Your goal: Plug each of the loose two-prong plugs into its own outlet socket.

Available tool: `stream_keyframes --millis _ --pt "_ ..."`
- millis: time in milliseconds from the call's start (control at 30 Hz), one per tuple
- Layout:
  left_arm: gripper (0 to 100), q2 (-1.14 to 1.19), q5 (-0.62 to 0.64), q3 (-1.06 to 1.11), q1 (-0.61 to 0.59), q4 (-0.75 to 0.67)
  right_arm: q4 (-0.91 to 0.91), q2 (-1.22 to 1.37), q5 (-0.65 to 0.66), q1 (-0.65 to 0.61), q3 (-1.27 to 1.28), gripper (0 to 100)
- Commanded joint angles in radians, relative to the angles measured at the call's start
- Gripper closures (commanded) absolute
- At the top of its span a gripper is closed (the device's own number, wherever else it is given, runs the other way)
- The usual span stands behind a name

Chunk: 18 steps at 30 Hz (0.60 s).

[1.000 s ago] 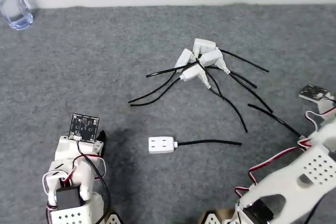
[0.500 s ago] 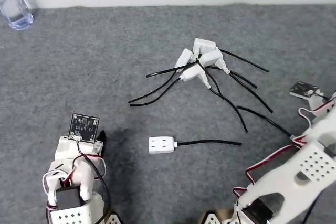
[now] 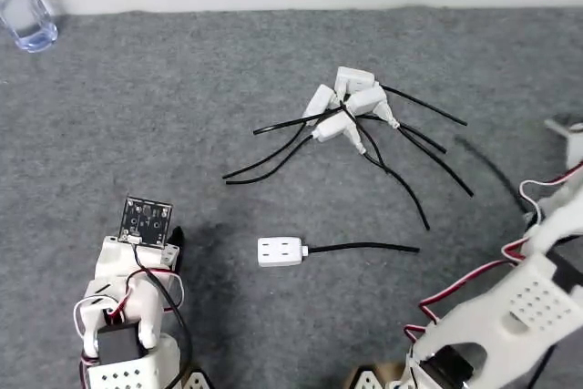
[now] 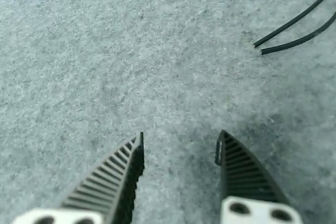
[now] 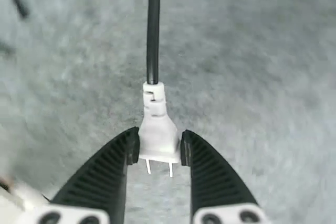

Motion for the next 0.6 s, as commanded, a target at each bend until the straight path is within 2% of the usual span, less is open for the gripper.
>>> stream_keyframes --millis 0,67,200,233,400,467,567 --pt "79 -0.011 0.009 -0.004 0.005 -0.018 0.047 -0.133 -0.288 -0.027 0.021 99.1" --pt "79 -0.011 0.009 -0.004 0.005 -0.018 0.047 -0.183 -0.488 -0.051 0.098 99.1" --pt "79 -0.011 0.009 -0.004 0.005 -0.018 0.045 -0.28 -1.039 -0.137 0.308 99.1" --pt "79 -0.011 0.009 -0.004 0.005 -0.018 0.042 -0.298 -1.135 -0.177 0.362 99.1" --pt "79 -0.011 0.009 -0.004 0.005 -0.018 -0.012 -0.335 -1.281 -0.466 0.528 99.1" --pt "79 -0.011 0.009 -0.004 0.005 -0.018 -0.071 -0.329 -1.375 -0.519 0.565 99.1" --pt "79 -0.011 0.009 -0.004 0.005 -0.018 -0.223 -0.305 -1.545 -0.513 0.592 99.1"
